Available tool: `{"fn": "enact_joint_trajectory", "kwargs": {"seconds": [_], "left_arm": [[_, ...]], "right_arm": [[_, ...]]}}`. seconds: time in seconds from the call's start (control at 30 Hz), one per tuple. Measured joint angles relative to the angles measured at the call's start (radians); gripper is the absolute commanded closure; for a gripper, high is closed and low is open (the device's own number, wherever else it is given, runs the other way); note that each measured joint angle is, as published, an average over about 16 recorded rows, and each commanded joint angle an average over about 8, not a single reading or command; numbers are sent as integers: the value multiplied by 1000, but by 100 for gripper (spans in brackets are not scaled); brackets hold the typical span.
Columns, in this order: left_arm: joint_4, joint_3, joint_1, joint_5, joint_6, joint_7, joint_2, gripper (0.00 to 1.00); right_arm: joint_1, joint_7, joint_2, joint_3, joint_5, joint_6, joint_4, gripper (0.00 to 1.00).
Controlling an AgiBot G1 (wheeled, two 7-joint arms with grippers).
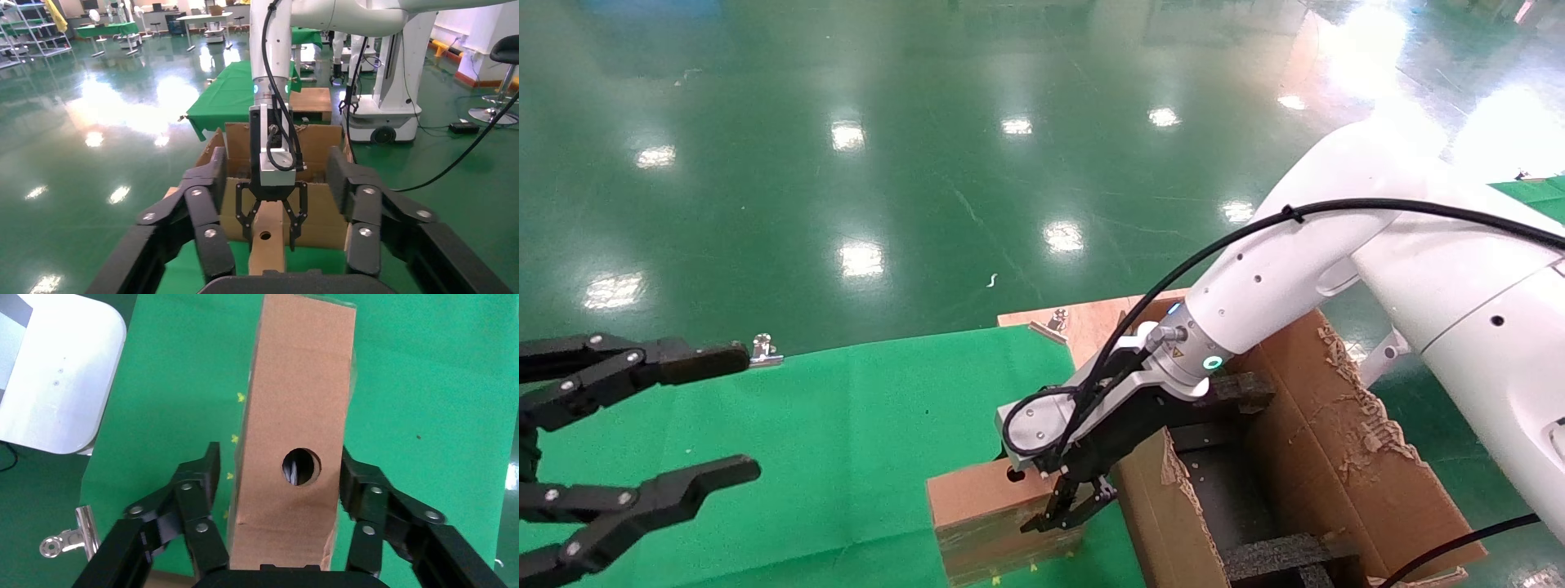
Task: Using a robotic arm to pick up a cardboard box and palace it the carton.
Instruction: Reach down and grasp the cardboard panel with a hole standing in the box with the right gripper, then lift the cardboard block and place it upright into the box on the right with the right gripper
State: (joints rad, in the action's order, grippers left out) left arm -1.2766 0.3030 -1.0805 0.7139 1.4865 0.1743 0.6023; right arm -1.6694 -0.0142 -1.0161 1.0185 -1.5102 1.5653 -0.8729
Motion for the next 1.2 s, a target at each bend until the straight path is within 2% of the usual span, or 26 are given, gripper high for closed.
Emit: {"fn": "enact_joint_trajectory", "kwargs": {"seconds": [0.47, 0.67, 0.87, 1.2], "left_arm": [[0, 0, 0, 0, 0, 0, 0, 0], [0, 0, 0, 0, 0, 0, 0, 0], [0, 0, 0, 0, 0, 0, 0, 0], [1, 1, 0, -1, 0, -1, 0, 0]], "right_arm": [[-2, 0, 3, -3, 5, 1, -1, 100], [-37, -6, 11, -7, 32, 7, 12, 100], [-118, -19, 25, 0, 91, 17, 45, 100], [-320, -63, 44, 72, 213, 29, 136, 100]]}}
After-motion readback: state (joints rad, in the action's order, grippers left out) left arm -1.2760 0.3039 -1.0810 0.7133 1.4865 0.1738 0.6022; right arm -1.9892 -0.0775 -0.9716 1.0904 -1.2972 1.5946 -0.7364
